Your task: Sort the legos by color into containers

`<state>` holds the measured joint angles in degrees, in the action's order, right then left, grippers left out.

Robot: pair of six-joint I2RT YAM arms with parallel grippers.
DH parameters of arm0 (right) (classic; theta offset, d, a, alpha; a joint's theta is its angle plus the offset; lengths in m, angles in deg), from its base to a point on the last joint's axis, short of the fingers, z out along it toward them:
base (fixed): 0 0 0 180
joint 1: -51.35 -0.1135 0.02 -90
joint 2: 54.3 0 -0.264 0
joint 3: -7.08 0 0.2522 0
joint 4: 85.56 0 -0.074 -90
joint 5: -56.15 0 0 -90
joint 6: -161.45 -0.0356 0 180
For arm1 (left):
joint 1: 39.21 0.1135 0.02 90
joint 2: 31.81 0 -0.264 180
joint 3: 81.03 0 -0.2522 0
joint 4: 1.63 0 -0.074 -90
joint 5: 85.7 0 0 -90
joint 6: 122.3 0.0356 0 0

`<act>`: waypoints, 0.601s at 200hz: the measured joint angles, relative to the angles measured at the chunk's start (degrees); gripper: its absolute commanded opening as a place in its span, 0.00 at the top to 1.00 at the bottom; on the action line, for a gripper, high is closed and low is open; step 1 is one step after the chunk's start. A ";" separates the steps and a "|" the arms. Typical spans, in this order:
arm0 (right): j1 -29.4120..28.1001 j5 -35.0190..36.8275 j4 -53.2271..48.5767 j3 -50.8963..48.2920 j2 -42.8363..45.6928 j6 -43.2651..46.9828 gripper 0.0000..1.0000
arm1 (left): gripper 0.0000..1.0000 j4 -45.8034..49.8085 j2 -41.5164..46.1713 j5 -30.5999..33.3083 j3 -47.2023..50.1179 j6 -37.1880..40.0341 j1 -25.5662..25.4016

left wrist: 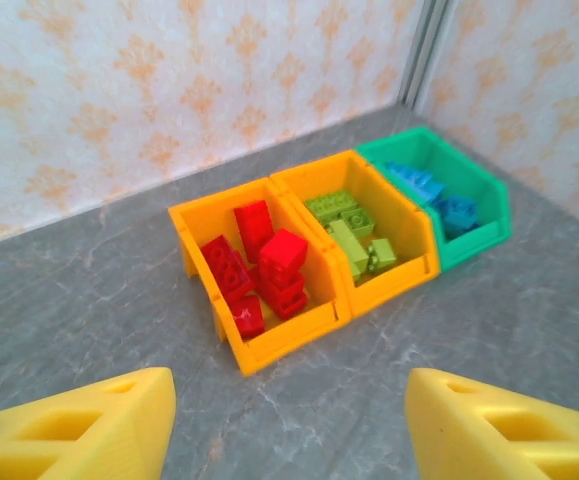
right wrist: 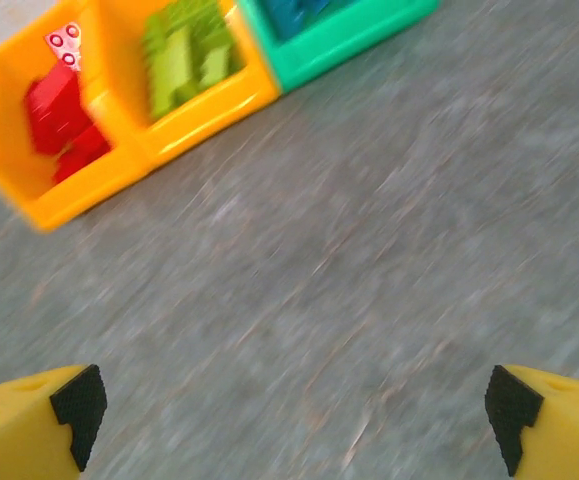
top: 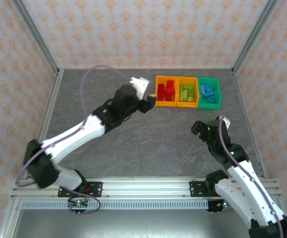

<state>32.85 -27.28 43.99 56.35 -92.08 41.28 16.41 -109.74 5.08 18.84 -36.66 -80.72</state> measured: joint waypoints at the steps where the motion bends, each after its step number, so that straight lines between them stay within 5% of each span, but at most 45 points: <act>1: 0.11 0.48 0.33 -0.09 -0.26 0.15 0.01 | 0.31 -0.11 0.42 0.13 0.46 -0.04 -0.04; 43: 5.03 15.13 18.51 -3.48 -12.68 8.96 0.01 | 0.01 0.87 22.40 11.04 23.76 -0.63 0.72; 96: 12.33 17.84 48.28 -9.75 -34.71 22.25 0.01 | 0.00 -4.98 38.36 25.83 45.33 7.93 5.68; 120: 13.57 13.11 62.03 -10.71 -42.60 26.67 0.01 | 0.00 -10.71 38.27 27.23 51.78 10.45 13.35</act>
<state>46.42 -14.17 106.02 45.64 -134.68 67.95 5.70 -71.47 32.31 70.62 -26.21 -67.37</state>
